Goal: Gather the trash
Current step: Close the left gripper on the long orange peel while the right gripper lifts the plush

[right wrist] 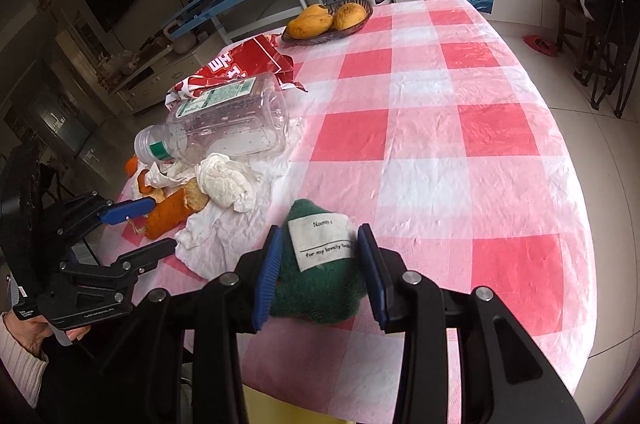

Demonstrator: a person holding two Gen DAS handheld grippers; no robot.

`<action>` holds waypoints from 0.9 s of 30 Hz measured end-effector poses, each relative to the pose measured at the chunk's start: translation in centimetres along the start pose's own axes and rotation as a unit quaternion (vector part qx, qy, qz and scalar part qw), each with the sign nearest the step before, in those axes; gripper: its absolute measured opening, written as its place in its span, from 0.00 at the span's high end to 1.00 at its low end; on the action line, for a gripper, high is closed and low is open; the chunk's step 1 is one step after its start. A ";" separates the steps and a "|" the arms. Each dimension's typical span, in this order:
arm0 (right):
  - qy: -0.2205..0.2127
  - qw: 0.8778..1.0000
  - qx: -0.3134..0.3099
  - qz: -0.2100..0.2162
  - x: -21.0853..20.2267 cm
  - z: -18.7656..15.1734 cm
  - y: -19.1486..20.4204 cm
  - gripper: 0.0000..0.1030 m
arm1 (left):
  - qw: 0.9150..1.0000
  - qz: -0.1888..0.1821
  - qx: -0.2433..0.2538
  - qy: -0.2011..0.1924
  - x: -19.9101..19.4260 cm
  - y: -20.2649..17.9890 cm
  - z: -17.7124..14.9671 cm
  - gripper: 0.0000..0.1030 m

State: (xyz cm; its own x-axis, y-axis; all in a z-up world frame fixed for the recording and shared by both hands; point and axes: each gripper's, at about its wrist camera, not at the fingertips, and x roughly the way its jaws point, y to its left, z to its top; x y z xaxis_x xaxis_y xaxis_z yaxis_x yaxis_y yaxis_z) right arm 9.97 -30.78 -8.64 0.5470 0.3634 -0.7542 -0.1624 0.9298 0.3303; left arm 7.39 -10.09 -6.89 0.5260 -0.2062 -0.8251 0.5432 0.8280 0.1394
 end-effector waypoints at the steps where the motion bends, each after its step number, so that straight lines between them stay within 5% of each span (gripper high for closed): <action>1: 0.000 1.000 0.000 0.000 0.0 0.0 0.0 0.62 | 1.000 -0.007 -0.005 0.002 -0.2 0.1 -0.1 0.67; 5: 0.000 1.000 0.002 0.000 -0.1 -0.1 0.0 0.62 | 0.999 -0.025 -0.028 0.001 -0.4 0.9 -0.1 0.69; 11: 0.004 1.000 -0.015 -0.011 0.1 -0.2 0.3 0.60 | 1.000 -0.001 -0.017 -0.004 0.4 0.0 0.3 0.55; 14: 0.008 0.999 -0.034 -0.016 0.3 -0.3 0.8 0.61 | 1.000 0.000 -0.013 0.001 0.8 -0.7 0.2 0.78; 18: 0.001 0.999 -0.051 -0.006 0.0 -0.3 1.5 0.75 | 0.999 -0.012 -0.030 -0.005 -0.2 -0.6 0.0 0.80; 27: -0.022 0.998 -0.044 0.034 -1.5 -0.4 2.2 0.75 | 0.994 -0.002 -0.105 -0.038 -4.5 0.8 -2.1 0.80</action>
State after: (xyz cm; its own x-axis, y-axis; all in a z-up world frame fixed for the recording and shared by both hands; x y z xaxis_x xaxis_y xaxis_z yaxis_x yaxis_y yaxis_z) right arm 8.49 -29.29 -7.01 0.5667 0.4255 -0.7055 -0.2705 0.9049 0.3285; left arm 4.08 -7.46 -4.21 0.5756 -0.2421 -0.7811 0.4013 0.9159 0.0119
